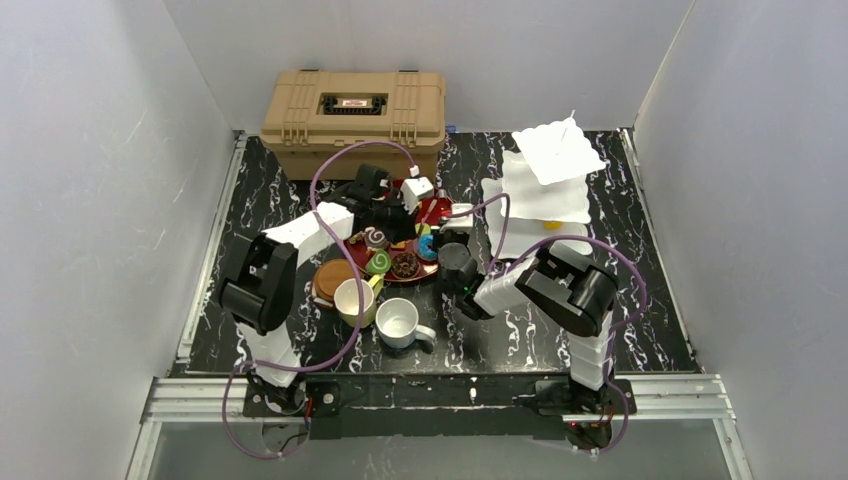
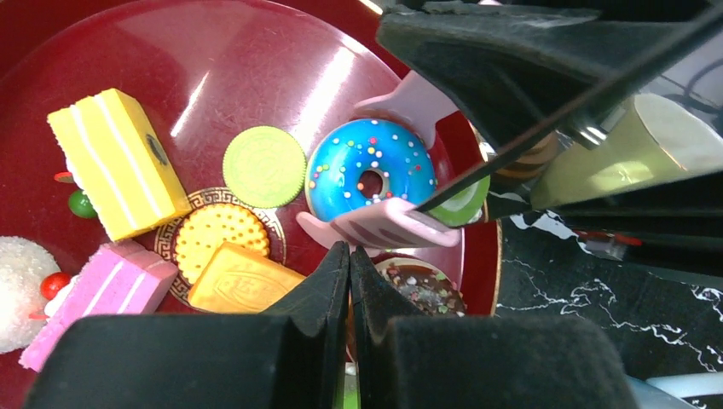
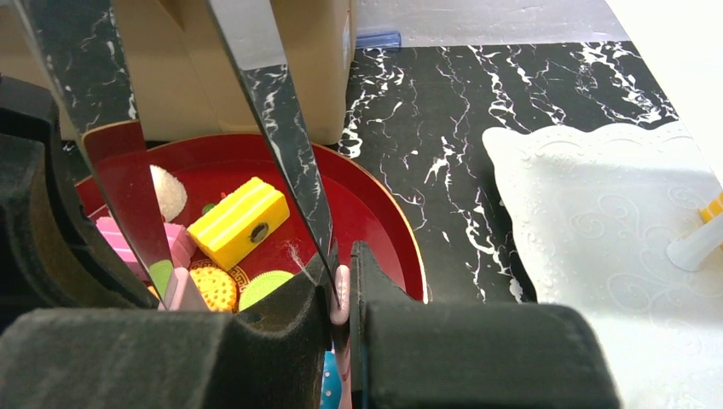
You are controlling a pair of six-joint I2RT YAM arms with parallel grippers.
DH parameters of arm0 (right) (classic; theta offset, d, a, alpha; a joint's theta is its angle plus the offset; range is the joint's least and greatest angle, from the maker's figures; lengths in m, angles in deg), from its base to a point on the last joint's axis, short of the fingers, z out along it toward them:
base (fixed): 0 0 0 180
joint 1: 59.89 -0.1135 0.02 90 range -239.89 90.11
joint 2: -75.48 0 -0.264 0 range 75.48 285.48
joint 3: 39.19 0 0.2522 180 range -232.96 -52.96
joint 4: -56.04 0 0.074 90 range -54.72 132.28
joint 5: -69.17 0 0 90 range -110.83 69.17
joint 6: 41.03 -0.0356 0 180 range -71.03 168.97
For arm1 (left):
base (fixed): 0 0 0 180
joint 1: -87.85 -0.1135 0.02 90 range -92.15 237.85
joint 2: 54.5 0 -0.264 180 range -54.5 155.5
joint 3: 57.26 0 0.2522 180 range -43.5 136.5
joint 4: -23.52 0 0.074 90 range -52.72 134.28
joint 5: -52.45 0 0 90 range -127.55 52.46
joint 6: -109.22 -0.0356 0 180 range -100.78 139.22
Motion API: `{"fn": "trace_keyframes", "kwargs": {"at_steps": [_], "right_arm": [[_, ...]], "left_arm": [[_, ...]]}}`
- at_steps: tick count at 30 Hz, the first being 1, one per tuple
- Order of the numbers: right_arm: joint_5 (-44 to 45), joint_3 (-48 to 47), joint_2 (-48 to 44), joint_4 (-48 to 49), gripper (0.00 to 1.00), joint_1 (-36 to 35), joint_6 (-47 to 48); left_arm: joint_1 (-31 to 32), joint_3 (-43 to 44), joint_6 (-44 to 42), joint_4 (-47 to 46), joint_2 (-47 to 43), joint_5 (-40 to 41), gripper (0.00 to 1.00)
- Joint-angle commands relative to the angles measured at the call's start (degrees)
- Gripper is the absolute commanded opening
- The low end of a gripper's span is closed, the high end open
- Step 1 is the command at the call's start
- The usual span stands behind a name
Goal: Serve the afternoon tea
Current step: Pick up the desert from the tray.
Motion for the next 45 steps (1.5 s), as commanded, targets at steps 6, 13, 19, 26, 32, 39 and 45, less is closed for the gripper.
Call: {"fn": "trace_keyframes", "kwargs": {"at_steps": [6, 13, 19, 26, 32, 39, 45], "right_arm": [[-4.76, 1.11, 0.47, -2.36, 0.08, 0.12, -2.65], [-7.16, 0.02, -1.81, -2.74, 0.08, 0.13, -1.17], [-5.74, -2.17, -2.63, -5.45, 0.08, 0.33, 2.64], [-5.11, -0.69, -2.53, -5.39, 0.08, 0.96, 2.61], [-4.73, -0.47, -1.97, -5.18, 0.07, 1.03, 1.77], [-4.29, -0.22, -1.96, -5.18, 0.07, 1.01, 1.38], [-4.09, 0.23, -2.20, -5.25, 0.07, 1.01, 0.08]], "left_arm": [[1.20, 6.23, 0.93, 0.59, 0.40, -2.34, 0.00], [1.97, 7.37, 1.89, 0.60, -0.39, -3.11, 0.00], [2.06, 8.36, 3.33, 2.17, -1.69, -3.35, 0.00], [-4.05, 3.07, -3.20, 8.85, -5.90, 5.66, 0.00], [-6.46, 0.70, -6.41, 12.92, -9.56, -1.49, 0.00], [-2.00, -0.35, -4.42, 12.10, -8.51, -4.48, 0.00], [-0.57, 0.81, -1.55, 7.91, -5.14, -1.83, 0.00]]}}
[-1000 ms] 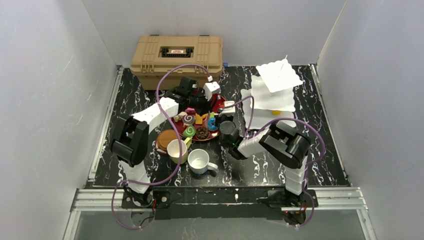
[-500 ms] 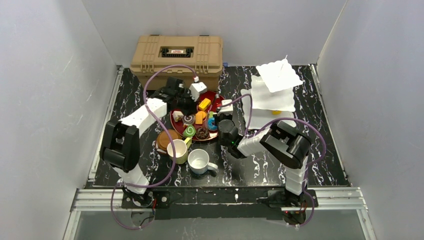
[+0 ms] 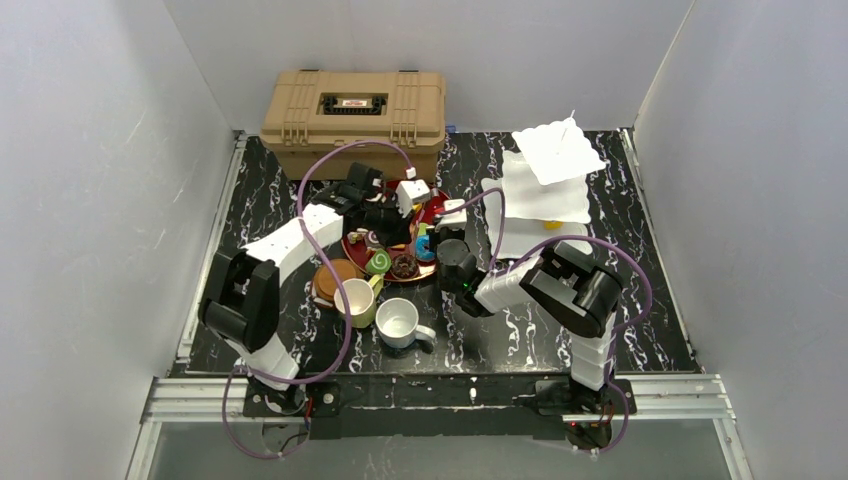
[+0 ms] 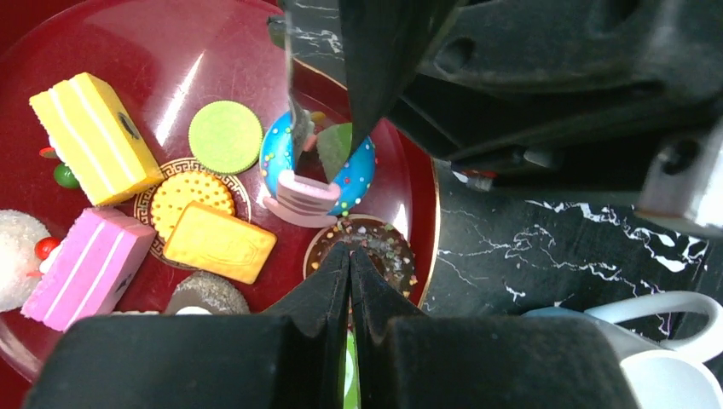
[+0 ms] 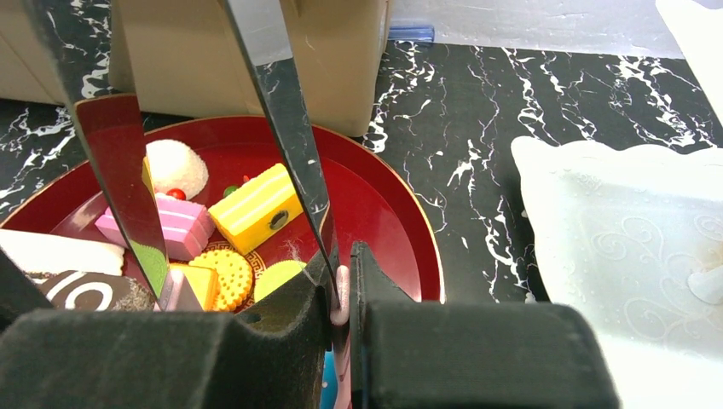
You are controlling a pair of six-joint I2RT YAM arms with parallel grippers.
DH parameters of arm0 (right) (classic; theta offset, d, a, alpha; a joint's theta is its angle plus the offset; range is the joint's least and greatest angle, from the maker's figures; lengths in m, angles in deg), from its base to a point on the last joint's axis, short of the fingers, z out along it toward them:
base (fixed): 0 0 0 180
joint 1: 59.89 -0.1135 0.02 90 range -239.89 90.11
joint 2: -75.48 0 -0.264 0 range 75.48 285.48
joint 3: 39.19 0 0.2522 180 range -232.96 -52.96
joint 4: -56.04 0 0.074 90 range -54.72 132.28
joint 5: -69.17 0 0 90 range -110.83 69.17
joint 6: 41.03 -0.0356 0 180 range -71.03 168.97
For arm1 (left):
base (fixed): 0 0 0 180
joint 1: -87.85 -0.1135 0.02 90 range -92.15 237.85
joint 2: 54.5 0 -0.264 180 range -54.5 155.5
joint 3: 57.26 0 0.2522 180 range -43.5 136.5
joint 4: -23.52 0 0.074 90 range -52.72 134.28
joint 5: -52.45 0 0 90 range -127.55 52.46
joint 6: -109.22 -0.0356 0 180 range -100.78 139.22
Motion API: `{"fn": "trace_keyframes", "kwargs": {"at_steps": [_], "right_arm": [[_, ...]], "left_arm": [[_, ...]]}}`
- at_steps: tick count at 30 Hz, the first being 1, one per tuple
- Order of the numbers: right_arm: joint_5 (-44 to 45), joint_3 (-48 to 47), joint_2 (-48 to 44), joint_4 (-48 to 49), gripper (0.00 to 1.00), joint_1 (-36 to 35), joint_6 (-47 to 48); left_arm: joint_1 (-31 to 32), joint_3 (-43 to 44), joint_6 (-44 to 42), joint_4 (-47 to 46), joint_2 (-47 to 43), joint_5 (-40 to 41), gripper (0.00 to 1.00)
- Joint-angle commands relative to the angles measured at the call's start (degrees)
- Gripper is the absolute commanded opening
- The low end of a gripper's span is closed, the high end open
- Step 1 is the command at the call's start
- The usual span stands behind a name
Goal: Serve the afternoon tea
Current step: Pick up the desert from the tray.
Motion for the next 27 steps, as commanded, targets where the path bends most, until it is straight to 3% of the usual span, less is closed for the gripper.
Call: {"fn": "trace_keyframes", "kwargs": {"at_steps": [1, 13, 20, 27], "right_arm": [[1.49, 0.84, -0.84, -1.81, 0.07, 0.20, -1.76], [1.57, 1.89, -1.11, -2.63, 0.07, 0.20, -5.21], [1.58, 1.64, -0.89, -2.81, 0.07, 0.20, -4.91], [1.49, 1.72, -0.58, -2.98, 0.06, 0.20, -5.09]], "left_arm": [[-0.05, 1.02, 2.35, -2.07, 2.29, 0.12, 0.00], [1.13, 2.85, 6.14, -7.99, 6.01, -3.18, 0.01], [1.16, 1.57, 7.29, -8.59, 5.18, -3.41, 0.33], [1.34, -0.70, 7.96, -8.98, 2.43, -3.01, 0.35]]}}
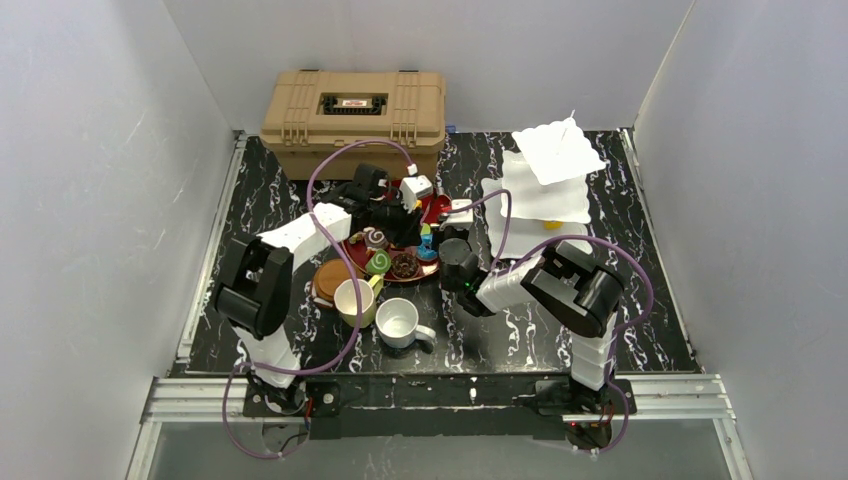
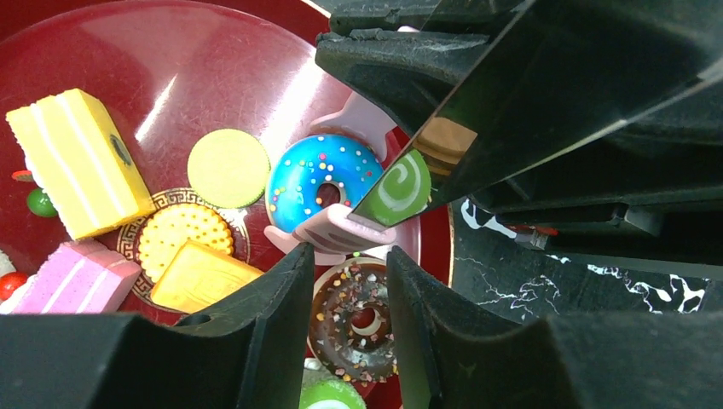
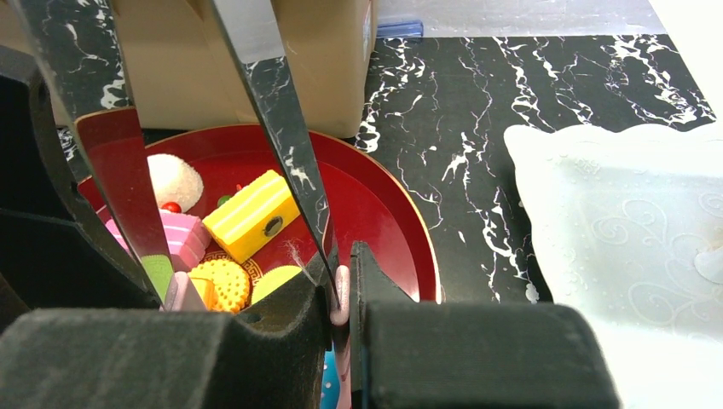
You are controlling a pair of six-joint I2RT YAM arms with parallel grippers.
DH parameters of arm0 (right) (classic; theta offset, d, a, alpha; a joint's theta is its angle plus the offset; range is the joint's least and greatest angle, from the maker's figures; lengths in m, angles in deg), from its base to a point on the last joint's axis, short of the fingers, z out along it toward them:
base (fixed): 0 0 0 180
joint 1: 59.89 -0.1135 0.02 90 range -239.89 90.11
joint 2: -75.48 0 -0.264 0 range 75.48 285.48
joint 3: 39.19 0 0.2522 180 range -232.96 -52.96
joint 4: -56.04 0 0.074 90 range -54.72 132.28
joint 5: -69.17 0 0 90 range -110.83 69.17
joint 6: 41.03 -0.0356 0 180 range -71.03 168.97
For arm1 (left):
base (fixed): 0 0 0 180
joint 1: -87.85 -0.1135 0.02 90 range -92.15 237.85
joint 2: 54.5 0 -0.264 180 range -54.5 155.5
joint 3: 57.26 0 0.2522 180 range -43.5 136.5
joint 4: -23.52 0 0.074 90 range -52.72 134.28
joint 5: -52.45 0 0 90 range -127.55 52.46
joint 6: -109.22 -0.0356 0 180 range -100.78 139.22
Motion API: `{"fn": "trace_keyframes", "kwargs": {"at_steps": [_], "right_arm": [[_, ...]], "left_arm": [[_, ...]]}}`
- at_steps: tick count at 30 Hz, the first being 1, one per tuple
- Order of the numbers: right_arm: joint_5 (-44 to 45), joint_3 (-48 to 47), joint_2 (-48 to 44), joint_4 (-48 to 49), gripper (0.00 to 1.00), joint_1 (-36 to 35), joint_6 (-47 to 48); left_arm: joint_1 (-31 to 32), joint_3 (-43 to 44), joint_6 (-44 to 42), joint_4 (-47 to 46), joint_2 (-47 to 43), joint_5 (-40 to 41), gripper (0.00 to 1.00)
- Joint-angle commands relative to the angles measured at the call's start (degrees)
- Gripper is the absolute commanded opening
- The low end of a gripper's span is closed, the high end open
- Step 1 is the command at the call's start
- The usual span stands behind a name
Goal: Serve the afternoon tea
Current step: Pick up the desert from the tray.
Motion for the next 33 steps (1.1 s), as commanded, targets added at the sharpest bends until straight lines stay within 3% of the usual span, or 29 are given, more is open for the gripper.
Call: {"fn": "trace_keyframes", "kwargs": {"at_steps": [1, 5, 7, 17, 33], "right_arm": [[0.11, 1.16, -0.31, -3.07, 0.06, -0.26, -1.10], [-0.11, 1.07, -0.41, -3.27, 0.07, -0.26, -1.36], [-0.55, 1.07, -0.66, -3.27, 0.06, -0.26, -1.57], [-5.79, 0.01, -0.28, -3.63, 0.06, -0.26, -7.07], [-4.00, 1.01, -9.74, -3.20, 0.06, -0.34, -0.71]], "left_arm": [[0.70, -0.76, 0.62, -0.57, -3.01, -1.71, 0.34], [1.16, 0.24, 2.13, -1.68, -1.50, -2.27, 0.18], [1.71, 0.70, 2.83, -2.44, -0.90, -2.68, 0.15], [3.07, 4.31, 3.53, -2.86, 1.97, -3.20, 0.17], [3.92, 8.30, 6.37, -3.14, 0.70, -5.17, 0.17]]}}
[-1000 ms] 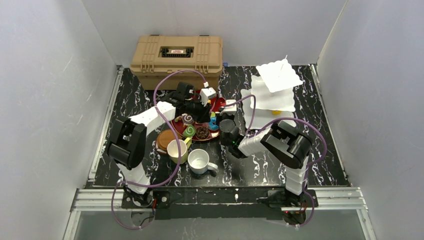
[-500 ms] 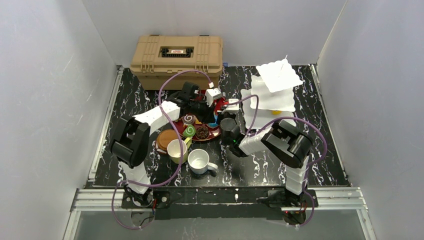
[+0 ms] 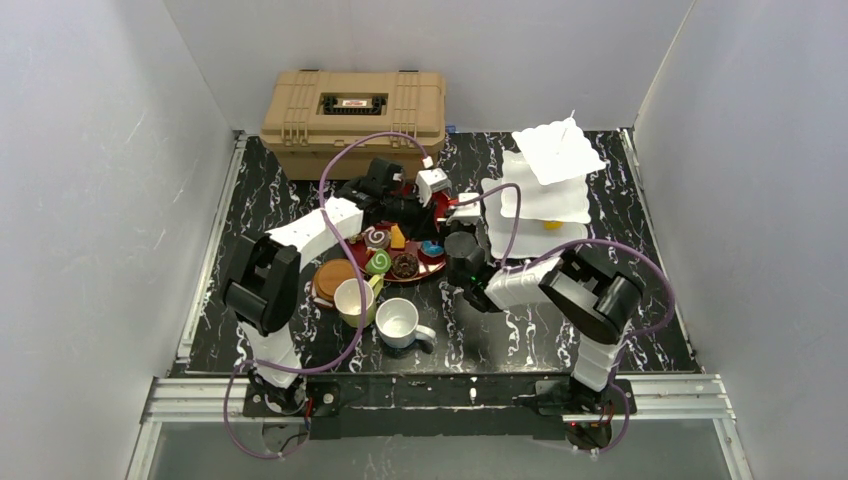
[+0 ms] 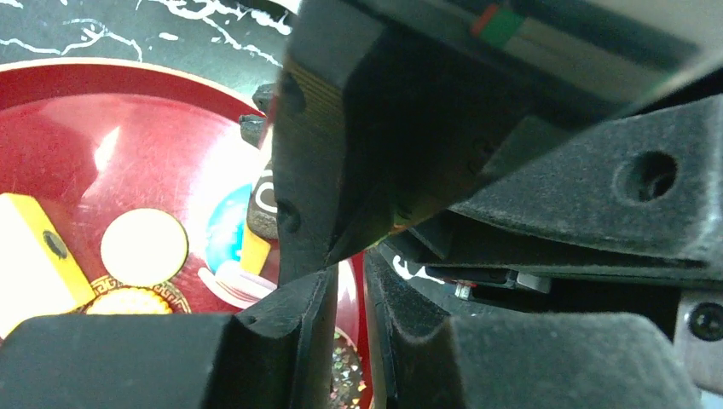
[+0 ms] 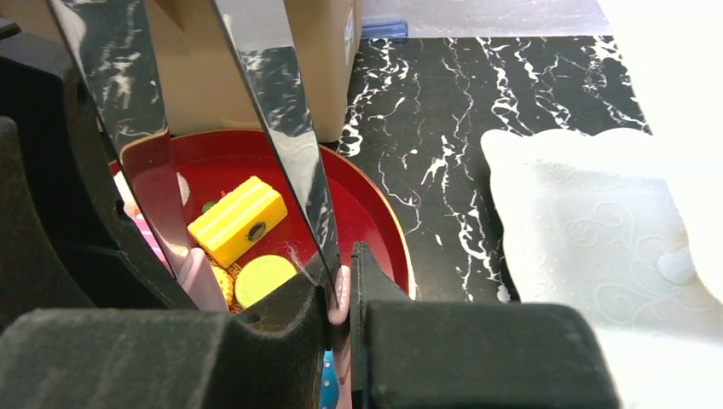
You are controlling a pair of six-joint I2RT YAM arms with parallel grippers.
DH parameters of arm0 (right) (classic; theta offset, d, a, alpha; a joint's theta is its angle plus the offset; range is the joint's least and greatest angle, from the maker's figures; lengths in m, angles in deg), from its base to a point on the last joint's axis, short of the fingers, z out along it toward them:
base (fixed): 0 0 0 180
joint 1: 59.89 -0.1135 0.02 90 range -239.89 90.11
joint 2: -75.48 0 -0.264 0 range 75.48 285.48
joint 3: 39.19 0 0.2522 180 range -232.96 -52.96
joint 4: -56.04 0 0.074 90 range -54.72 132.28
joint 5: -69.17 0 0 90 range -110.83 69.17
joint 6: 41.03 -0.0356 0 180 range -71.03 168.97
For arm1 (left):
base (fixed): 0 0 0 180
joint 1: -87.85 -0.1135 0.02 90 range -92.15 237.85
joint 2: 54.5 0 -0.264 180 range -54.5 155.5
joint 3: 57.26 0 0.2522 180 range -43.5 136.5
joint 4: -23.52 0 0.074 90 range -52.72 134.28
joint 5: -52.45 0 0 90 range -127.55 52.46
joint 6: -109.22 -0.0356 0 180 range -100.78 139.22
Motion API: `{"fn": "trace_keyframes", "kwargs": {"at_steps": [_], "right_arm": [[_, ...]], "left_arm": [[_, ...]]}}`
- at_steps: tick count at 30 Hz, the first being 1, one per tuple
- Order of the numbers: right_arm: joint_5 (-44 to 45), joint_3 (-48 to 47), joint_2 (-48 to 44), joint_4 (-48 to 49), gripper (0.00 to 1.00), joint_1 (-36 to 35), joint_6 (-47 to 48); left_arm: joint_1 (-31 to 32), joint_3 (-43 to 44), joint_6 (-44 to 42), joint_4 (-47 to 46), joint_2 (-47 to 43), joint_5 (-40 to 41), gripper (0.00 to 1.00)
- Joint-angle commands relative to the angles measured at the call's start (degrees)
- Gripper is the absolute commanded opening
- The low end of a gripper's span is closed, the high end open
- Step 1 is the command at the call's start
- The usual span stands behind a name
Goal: Serve the afternoon tea
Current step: Pick up the desert from the tray, then place the desert on the desert table.
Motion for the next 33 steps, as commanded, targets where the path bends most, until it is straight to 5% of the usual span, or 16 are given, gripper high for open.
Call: {"fn": "trace_keyframes", "kwargs": {"at_steps": [1, 33], "right_arm": [[-2.45, 0.73, -5.59, 3.28, 0.06, -1.81, 1.12], [3.69, 13.40, -28.90, -2.44, 0.06, -1.99, 9.93]], "left_arm": [[0.73, 3.32, 1.80, -2.92, -1.55, -1.22, 0.17], [12.64, 20.88, 3.57, -0.82, 6.60, -2.07, 0.18]]}}
